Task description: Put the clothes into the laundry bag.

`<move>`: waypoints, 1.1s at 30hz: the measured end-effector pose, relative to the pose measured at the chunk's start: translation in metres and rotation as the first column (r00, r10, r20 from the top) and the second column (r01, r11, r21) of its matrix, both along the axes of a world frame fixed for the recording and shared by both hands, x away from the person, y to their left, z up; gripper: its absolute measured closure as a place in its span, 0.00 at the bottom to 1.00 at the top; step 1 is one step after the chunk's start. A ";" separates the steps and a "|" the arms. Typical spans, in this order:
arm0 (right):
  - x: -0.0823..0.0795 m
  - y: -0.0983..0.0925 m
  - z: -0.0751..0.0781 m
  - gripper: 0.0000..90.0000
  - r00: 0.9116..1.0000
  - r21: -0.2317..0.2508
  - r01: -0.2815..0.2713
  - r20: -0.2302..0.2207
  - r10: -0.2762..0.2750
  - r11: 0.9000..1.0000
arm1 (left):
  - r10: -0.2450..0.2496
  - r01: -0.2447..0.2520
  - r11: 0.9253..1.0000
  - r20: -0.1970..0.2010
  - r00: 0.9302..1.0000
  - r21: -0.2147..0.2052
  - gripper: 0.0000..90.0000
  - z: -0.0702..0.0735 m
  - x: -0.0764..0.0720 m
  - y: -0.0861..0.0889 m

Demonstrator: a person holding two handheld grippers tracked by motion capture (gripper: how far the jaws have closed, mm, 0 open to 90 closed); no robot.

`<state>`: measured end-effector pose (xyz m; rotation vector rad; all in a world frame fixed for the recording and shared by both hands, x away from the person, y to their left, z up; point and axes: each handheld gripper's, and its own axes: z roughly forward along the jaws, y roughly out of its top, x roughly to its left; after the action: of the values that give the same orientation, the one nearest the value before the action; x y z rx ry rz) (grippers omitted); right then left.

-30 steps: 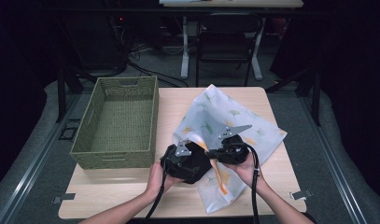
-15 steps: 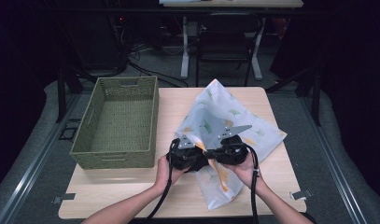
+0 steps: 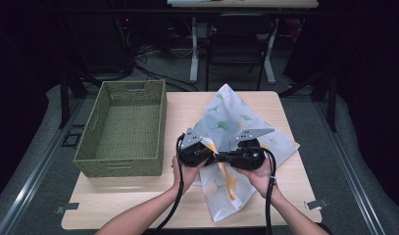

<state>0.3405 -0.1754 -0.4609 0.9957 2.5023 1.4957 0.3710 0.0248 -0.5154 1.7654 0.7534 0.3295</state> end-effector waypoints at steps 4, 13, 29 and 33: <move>0.003 -0.002 -0.010 0.99 0.999 -0.041 0.015 -0.030 -0.016 0.999 | -0.057 0.060 0.992 -0.030 0.998 0.110 0.81 -0.019 0.002 -0.006; 0.006 -0.003 -0.015 0.99 0.999 -0.094 0.028 -0.043 -0.032 0.995 | -0.092 0.107 0.967 -0.074 0.993 0.232 0.42 -0.016 -0.003 0.003; 0.009 -0.003 -0.017 0.99 0.997 -0.111 0.033 -0.059 -0.040 0.993 | -0.040 0.130 0.911 -0.231 0.972 0.391 0.26 -0.040 -0.021 0.013; 0.009 -0.002 -0.020 0.99 0.997 -0.118 0.031 -0.066 -0.039 0.993 | -0.052 0.124 0.915 -0.194 0.980 0.385 0.29 -0.046 -0.023 0.003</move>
<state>0.3499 -0.1770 -0.4812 1.0827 2.5700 1.3102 0.3479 0.0282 -0.5614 2.2296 0.7691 0.2764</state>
